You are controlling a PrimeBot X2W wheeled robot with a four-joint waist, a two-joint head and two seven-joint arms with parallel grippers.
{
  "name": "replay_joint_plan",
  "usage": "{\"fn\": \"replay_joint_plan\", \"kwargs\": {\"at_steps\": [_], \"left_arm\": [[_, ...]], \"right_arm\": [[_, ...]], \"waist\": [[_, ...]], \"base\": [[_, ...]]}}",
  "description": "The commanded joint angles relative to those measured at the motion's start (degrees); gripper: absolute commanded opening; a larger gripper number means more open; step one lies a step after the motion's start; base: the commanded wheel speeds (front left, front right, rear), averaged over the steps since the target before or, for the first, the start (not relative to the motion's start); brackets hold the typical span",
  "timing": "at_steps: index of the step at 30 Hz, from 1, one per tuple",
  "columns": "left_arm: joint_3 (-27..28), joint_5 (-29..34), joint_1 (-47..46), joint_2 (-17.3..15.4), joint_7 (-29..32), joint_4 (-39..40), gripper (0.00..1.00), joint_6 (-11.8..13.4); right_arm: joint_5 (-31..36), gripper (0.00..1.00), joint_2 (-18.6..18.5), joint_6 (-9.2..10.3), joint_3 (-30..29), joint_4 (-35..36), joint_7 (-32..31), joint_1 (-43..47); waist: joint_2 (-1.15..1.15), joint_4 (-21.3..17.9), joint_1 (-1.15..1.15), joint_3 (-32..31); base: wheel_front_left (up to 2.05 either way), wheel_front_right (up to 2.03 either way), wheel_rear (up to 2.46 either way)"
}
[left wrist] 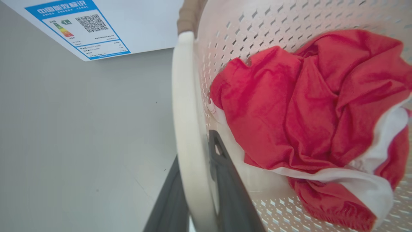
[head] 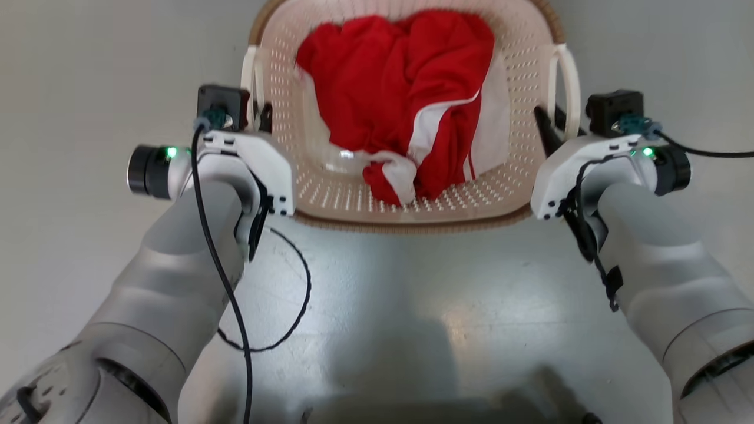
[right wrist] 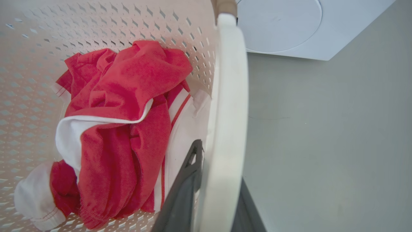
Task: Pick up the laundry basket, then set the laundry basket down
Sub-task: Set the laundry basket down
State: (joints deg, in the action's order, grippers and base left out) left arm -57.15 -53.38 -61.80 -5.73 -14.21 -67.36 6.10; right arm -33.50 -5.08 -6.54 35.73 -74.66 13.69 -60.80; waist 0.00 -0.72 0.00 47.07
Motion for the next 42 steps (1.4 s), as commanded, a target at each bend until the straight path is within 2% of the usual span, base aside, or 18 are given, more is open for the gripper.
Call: {"fn": "replay_joint_plan", "kwargs": {"at_steps": [1, 10, 23, 24, 25, 26, 27, 32, 42], "left_arm": [[1.0, 1.0, -1.9, -0.8, -0.8, 1.5, 0.0, 0.2], [5.8, 3.4, -2.2, -1.3, -0.8, 4.0, 0.0, 0.1], [10.4, 7.2, -1.4, -0.2, -0.8, 3.4, 0.0, -1.1], [10.8, 7.3, -1.3, -0.1, -0.8, 3.3, 0.04, -1.1], [11.3, 7.3, -1.2, 0.0, -0.8, 3.0, 0.42, -1.1], [11.6, 7.3, -1.0, 0.1, -0.8, 2.5, 1.0, -1.1], [11.9, 7.0, -0.7, 0.2, -0.8, 1.7, 1.0, -1.2], [11.9, 7.4, -0.7, 0.6, -0.8, -0.9, 1.0, -2.2], [13.2, 7.4, 1.5, 0.8, -0.8, -2.7, 1.0, -2.5]], "right_arm": [[1.3, 0.0, 1.4, -0.95, 0.8, 0.7, 0.7, 1.5], [5.1, 0.0, 0.9, -0.95, -4.1, 0.7, 0.9, -0.2], [10.6, 0.0, 0.6, -0.95, -10.2, 0.7, 1.1, 0.0], [10.8, 0.0, 0.6, -0.95, -11.0, 0.7, 1.1, 0.1], [11.1, 0.24, 0.6, -0.95, -11.9, 0.7, 1.0, 0.4], [11.5, 0.63, 0.6, -0.95, -12.5, 0.7, 0.7, 0.6], [12.1, 1.0, 0.5, -0.95, -13.1, 0.7, 0.7, 0.8], [14.7, 1.0, 0.7, -0.95, -16.7, 0.7, 0.4, 1.9], [18.1, 1.0, 1.8, -0.95, -21.8, 0.7, 1.2, 4.3]], "waist": [[0.0, 0.5, 0.0, 1.8], [0.0, 0.6, 0.0, 5.3], [0.0, 0.3, 0.0, 5.6], [0.0, 0.3, 0.0, 5.5], [0.0, 0.2, 0.0, 5.5], [0.0, 0.2, 0.0, 5.3], [0.0, 0.2, 0.0, 5.2], [0.0, 0.2, 0.0, 4.4], [0.0, -0.7, 0.0, 0.2]], "base": [[0.0, 0.0, 0.0], [0.0, 0.0, 0.0], [0.0, 0.0, 0.0], [0.0, 0.0, 0.0], [0.0, 0.0, 0.0], [0.0, 0.0, 0.0], [0.0, 0.0, 0.0], [0.0, 0.0, 0.0], [0.0, 0.0, 0.0]]}}
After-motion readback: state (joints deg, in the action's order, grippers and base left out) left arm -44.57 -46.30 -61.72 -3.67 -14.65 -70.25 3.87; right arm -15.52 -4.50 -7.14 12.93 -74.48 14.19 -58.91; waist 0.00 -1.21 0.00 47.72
